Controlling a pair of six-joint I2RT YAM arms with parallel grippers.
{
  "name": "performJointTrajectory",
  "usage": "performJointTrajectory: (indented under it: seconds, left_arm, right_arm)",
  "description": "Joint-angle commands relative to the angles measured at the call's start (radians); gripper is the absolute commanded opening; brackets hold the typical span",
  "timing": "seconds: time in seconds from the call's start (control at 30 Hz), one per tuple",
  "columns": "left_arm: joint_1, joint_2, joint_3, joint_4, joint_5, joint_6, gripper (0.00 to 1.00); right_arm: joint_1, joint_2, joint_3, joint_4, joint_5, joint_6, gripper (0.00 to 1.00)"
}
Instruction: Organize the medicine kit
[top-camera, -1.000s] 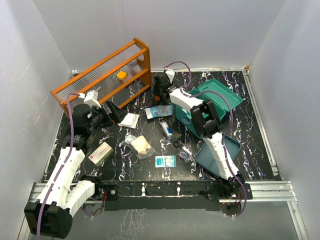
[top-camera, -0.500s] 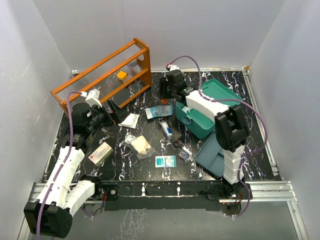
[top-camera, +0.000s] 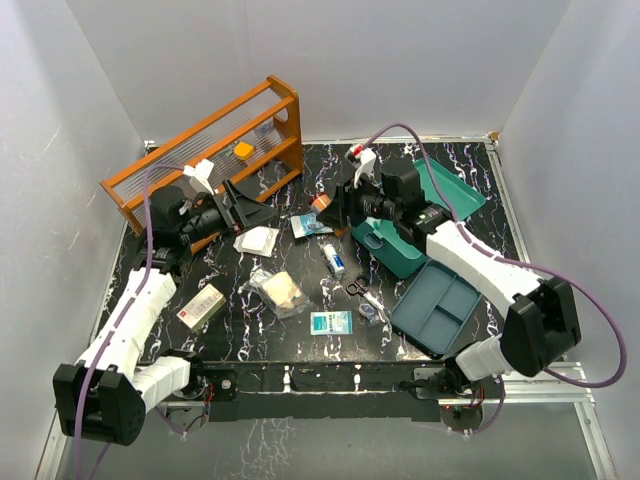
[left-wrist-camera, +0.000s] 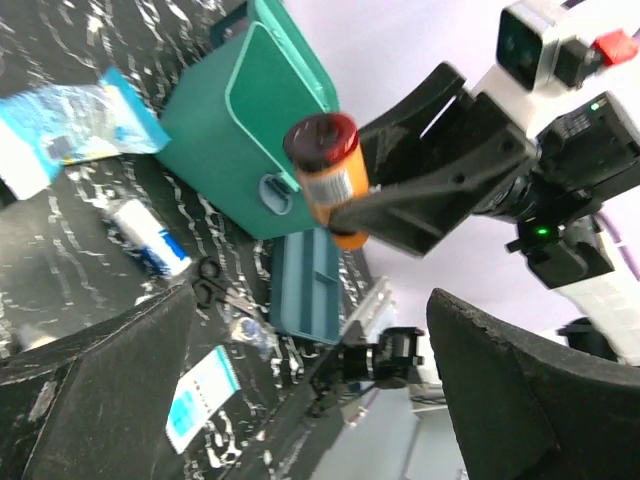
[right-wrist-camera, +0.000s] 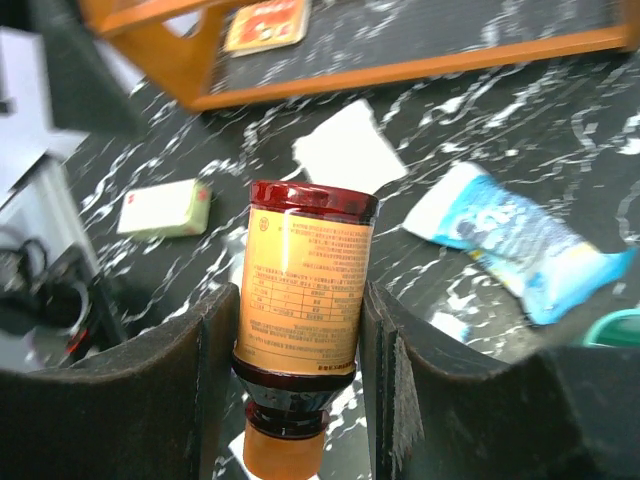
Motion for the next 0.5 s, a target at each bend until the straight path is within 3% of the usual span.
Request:
performJointTrajectory:
  seconds: [0.0,0.17,0.47]
  left_arm:
    - [-0.045,0.072,0.014,0.111,0.155,-0.126,0.99]
    - [-0.096,0.172,0.073,-0.039,0.226,-0.044,0.99]
    - [-0.182,0.211,-0.016,0.19,0.267,-0.198,0.99]
  right_arm:
    - [-0.002,-0.081,-0.04,0.021,-0.253,-0.048,0.35]
    - [0.005,-0.092,-0.055,-0.047,-0.397,-0.089,0.35]
    - [0.038,-0.021,-0.005,-0.191,-0.481,-0.223,0.36]
